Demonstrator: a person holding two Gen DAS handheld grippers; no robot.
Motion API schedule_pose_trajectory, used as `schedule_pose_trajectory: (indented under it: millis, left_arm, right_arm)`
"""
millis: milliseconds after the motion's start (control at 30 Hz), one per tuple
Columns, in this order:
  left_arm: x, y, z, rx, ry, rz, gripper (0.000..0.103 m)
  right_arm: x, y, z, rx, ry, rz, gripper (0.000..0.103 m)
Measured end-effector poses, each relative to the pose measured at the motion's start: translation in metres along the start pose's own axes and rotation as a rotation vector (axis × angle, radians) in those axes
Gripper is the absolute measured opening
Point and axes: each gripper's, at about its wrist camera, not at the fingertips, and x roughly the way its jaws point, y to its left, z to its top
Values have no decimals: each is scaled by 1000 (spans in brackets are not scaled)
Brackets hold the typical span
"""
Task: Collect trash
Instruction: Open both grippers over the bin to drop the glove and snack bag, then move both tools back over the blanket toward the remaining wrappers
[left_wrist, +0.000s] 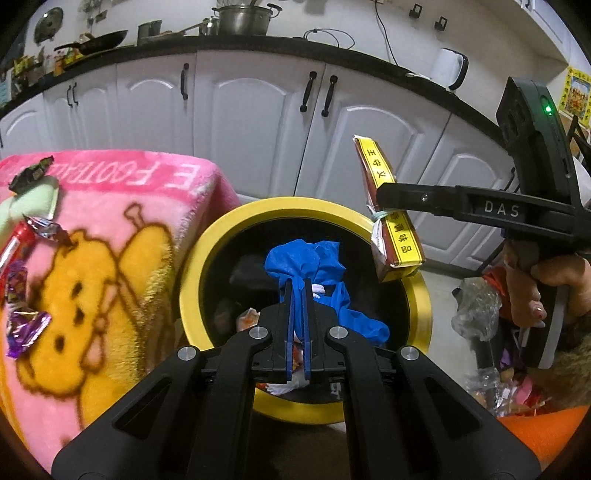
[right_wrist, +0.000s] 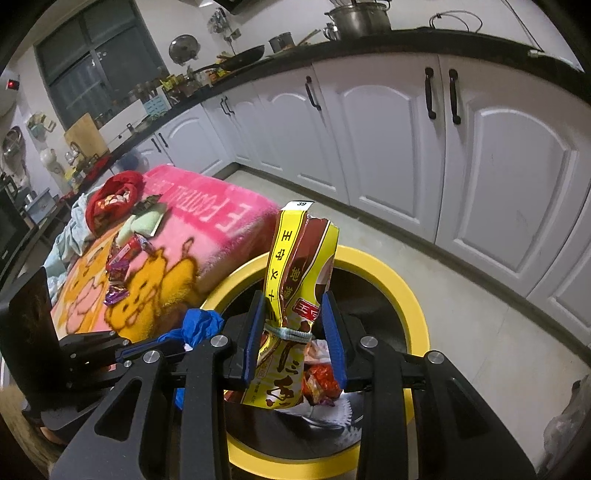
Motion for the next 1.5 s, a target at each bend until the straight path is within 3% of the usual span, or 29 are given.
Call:
schedule_pose_trajectory:
  millis: [133,200,267,367,433,600,700,1500]
  left_arm:
    - [4,2,-1,-13,9,2,8]
    - [5,4,-2,-21,11,10,27]
    - [3,7,-3,-33,13,12,30]
    - [-3,13,-4,-52,0,30,47]
    - [-8,18,-4,-69,-10,40,51]
    - [-24,32,-4,-107,-42,69,82]
    - [-37,41,-3,-129,-67,89,91]
    - [-158,109,-18,-266,-303,282,92]
  right_arm:
    - [5,-8,-1,44,23,18,32]
    - [6,-14,-1,73,27,29,41]
    - [5,-17,-1,91,23,25,45]
    - [3,-19,0,99,16,17,46]
    - [0,-18,1,100,6,13,50]
    - [-6,-9,4,77,-18,10,54]
    - [-9,0,8,53,-33,12,57]
    - [-9,126,42,-160,-67,125,64]
